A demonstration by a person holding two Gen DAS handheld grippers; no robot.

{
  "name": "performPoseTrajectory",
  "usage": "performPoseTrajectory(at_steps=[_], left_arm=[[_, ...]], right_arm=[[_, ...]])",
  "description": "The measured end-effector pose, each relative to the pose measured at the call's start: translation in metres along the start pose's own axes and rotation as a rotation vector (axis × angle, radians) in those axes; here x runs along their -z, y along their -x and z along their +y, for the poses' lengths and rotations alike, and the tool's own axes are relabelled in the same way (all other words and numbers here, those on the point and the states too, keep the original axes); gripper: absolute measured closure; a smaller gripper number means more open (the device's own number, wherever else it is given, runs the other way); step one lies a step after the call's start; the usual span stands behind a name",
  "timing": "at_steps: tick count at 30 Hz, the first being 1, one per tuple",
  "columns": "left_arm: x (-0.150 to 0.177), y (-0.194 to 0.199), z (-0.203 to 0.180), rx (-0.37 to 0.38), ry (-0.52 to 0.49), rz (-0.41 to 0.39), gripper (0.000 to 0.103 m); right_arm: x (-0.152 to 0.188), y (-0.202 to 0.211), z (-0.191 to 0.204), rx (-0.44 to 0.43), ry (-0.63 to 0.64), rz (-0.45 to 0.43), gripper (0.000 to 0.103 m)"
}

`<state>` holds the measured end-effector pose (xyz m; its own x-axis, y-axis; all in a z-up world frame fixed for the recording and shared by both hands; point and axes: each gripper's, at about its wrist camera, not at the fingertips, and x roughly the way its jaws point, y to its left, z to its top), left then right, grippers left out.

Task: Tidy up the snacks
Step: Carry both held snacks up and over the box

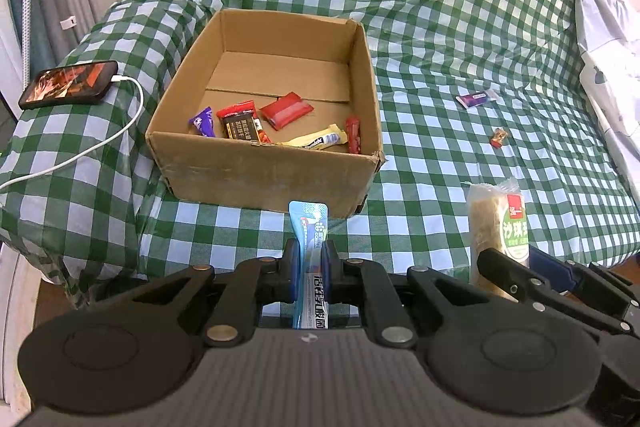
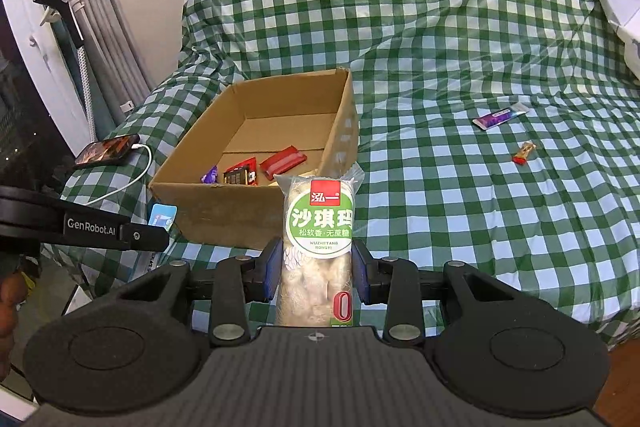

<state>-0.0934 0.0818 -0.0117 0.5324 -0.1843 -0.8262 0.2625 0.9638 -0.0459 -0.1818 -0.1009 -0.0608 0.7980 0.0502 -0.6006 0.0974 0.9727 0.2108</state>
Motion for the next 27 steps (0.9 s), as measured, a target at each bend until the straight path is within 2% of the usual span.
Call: performPoseTrajectory(at_steps=[12, 27], left_arm=[[-0.001, 0.0, 0.003, 0.001, 0.015, 0.001, 0.091], [-0.022, -0.019, 0.023, -0.006, 0.064, 0.012, 0.091]], right_arm=[[0.0, -0.006, 0.002, 0.001, 0.014, 0.013, 0.065], [-0.01, -0.027, 0.006, 0.012, 0.042, 0.05, 0.065]])
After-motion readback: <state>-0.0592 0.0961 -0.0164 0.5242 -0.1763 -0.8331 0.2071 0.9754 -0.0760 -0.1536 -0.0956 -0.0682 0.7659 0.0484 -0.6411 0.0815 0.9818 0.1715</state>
